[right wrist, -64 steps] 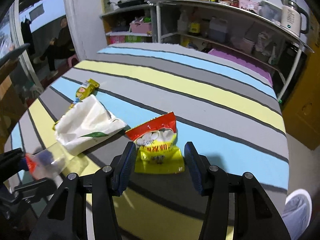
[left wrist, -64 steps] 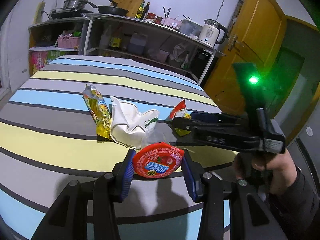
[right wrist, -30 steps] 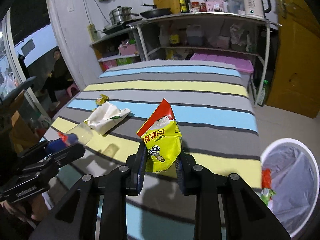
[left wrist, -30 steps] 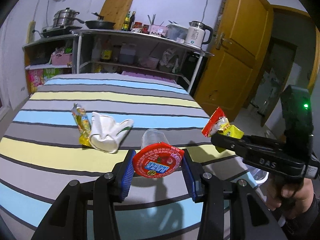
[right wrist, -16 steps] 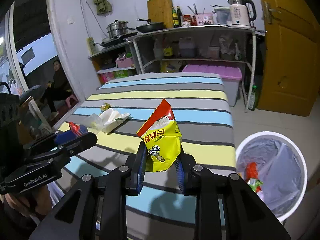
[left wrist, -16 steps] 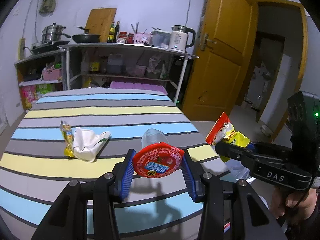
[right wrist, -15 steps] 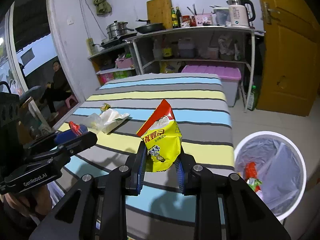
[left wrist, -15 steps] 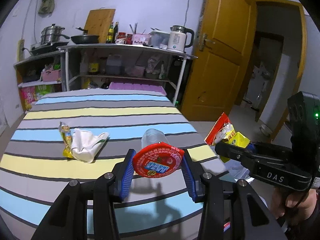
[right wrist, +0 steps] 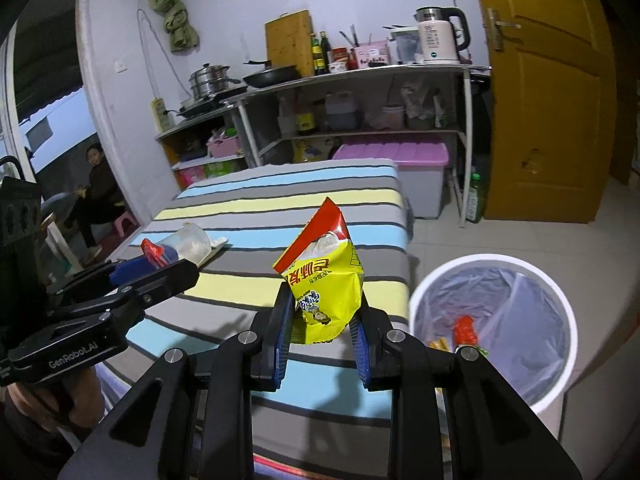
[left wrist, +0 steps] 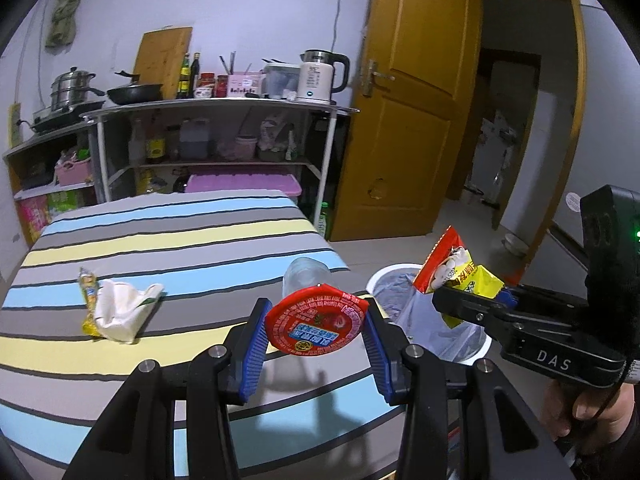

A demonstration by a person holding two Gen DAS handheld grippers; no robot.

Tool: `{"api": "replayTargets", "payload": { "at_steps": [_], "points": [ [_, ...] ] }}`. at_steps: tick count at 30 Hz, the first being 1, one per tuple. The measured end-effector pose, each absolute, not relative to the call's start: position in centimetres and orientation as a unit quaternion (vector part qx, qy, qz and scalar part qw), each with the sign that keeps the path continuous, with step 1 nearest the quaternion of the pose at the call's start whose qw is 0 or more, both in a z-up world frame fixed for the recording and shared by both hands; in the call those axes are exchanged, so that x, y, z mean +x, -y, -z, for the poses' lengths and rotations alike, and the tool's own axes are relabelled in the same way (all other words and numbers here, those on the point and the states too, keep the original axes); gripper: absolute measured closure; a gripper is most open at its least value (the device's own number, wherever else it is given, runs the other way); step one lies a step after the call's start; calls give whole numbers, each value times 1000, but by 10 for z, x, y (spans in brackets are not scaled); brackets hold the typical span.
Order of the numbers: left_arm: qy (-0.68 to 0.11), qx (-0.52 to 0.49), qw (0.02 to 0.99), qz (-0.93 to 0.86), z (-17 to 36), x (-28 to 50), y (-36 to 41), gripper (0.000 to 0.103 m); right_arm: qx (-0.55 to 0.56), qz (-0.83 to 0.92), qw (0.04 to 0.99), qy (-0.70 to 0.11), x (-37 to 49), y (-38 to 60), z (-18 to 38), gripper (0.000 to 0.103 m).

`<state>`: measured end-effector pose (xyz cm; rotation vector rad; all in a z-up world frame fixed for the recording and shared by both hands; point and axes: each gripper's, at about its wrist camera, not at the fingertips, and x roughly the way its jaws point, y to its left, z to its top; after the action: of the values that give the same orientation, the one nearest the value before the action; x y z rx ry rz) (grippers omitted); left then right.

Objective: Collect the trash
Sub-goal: 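Lift the red container with the left gripper while the right gripper lifts the packet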

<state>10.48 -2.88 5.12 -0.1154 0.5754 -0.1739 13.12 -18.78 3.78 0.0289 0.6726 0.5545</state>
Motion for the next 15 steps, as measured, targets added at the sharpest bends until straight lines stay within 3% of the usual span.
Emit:
{"api": "replayTargets", "payload": {
  "at_steps": [15],
  "points": [
    [-291,-38,947,129,-44,142,76,58,33,-219,917,-333,143,234,-29,75]
  ]
}}
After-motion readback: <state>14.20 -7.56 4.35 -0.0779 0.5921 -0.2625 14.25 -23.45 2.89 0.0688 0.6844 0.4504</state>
